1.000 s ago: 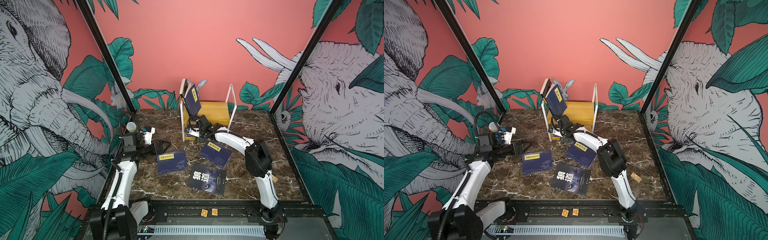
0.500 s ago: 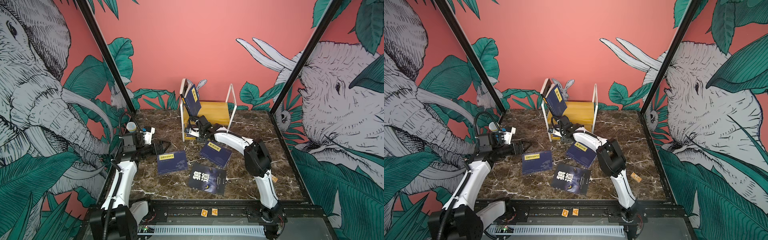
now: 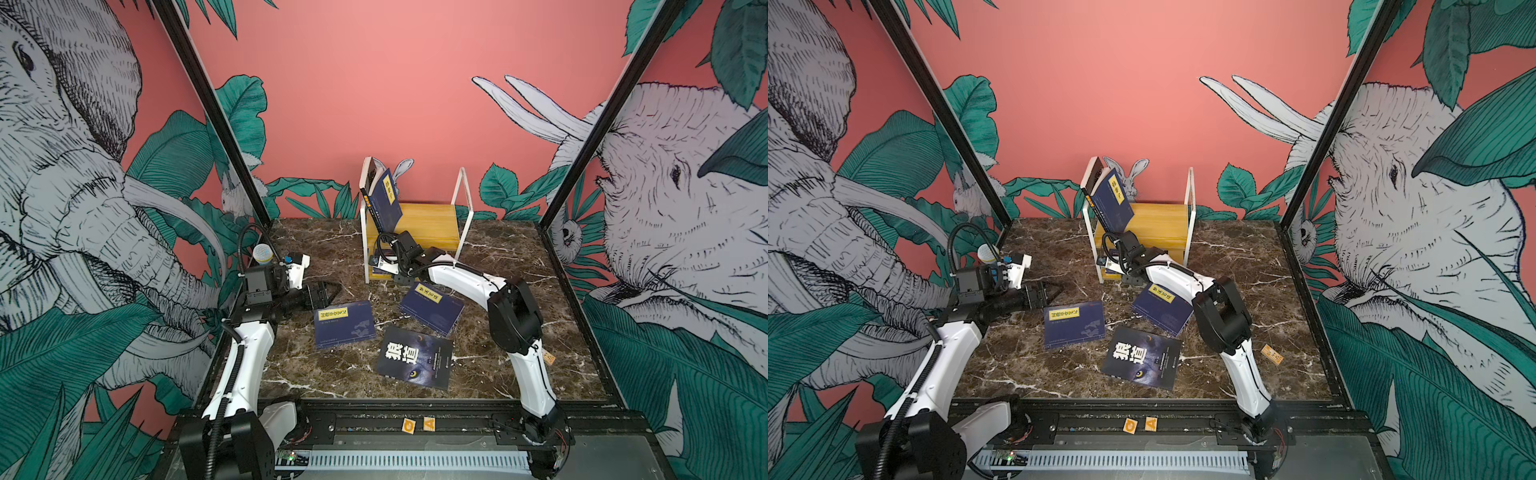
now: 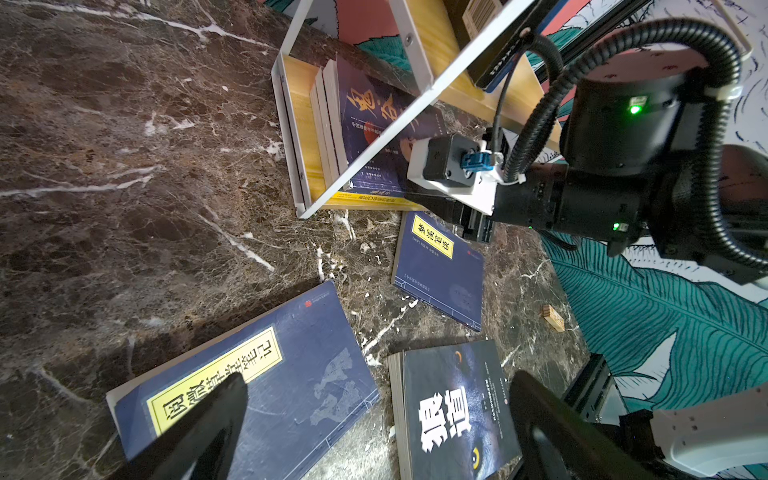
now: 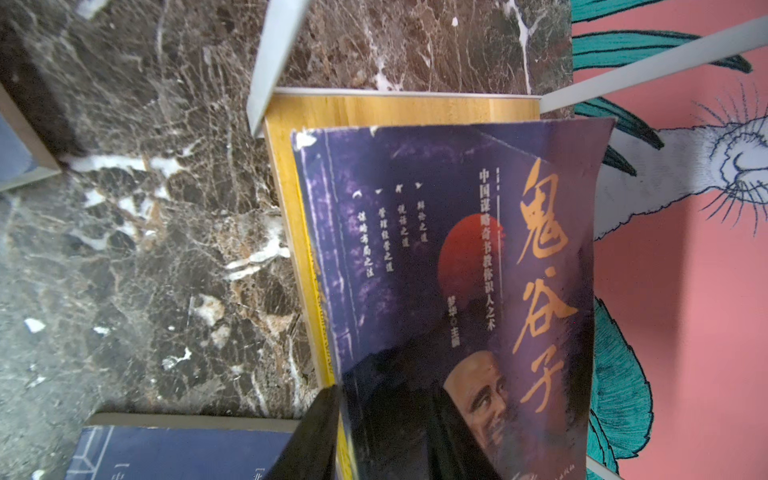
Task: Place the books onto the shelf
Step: 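Open and withdraw the right gripper from the shelf toward the table books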
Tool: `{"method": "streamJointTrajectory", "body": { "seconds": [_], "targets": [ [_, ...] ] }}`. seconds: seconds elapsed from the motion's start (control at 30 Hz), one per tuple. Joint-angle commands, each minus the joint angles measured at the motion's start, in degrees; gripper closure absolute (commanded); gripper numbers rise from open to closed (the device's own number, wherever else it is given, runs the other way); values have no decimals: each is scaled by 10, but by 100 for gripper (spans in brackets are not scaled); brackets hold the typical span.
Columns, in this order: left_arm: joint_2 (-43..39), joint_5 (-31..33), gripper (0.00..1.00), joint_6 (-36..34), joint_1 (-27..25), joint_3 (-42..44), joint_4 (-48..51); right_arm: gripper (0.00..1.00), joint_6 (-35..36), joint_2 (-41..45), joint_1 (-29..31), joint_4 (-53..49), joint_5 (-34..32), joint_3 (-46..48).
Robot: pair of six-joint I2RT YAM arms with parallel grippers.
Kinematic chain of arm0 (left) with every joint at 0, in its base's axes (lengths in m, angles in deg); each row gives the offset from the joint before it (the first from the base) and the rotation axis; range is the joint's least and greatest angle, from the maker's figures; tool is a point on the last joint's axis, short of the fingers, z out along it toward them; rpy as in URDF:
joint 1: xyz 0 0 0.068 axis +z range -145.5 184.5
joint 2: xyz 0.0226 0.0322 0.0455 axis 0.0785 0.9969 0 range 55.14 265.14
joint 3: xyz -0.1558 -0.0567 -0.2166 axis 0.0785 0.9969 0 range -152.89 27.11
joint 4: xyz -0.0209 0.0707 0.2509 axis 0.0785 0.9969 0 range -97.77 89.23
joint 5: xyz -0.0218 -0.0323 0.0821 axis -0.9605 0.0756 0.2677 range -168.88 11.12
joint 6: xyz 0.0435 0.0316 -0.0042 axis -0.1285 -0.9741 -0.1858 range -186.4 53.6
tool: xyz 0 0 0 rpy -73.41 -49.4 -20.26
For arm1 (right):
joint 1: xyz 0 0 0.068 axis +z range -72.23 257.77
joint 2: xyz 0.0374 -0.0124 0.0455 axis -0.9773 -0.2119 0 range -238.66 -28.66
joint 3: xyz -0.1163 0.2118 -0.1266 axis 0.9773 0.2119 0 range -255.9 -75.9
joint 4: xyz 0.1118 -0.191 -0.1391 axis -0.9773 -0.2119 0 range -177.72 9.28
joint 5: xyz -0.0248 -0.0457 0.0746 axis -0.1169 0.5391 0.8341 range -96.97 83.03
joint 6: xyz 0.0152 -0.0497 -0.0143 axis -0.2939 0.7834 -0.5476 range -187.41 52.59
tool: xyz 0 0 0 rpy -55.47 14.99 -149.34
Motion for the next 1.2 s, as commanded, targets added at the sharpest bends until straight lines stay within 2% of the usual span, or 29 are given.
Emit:
{"method": "streamJointTrajectory", "body": {
  "seconds": [0.0,0.4,0.57,0.7,0.93,1.07,1.17],
  "targets": [
    [-5,-6,1,4,3,2,-5,64,0,-6,-7,42,-10,-9],
    [-7,-5,1,2,3,3,-1,66,2,-11,-9,34,-13,-19],
    [-8,-4,1,1,3,7,-4,61,-6,17,-8,25,16,-9],
    [-6,-1,1,-1,4,-4,9,53,-8,55,-1,6,29,10],
    [-12,62,1,-38,4,-33,77,49,-90,176,25,25,51,111],
    [-9,109,3,-77,4,-21,103,49,-150,251,58,127,51,244],
    [14,179,6,-105,4,-19,122,52,-199,266,96,195,31,317]
  ]
}}
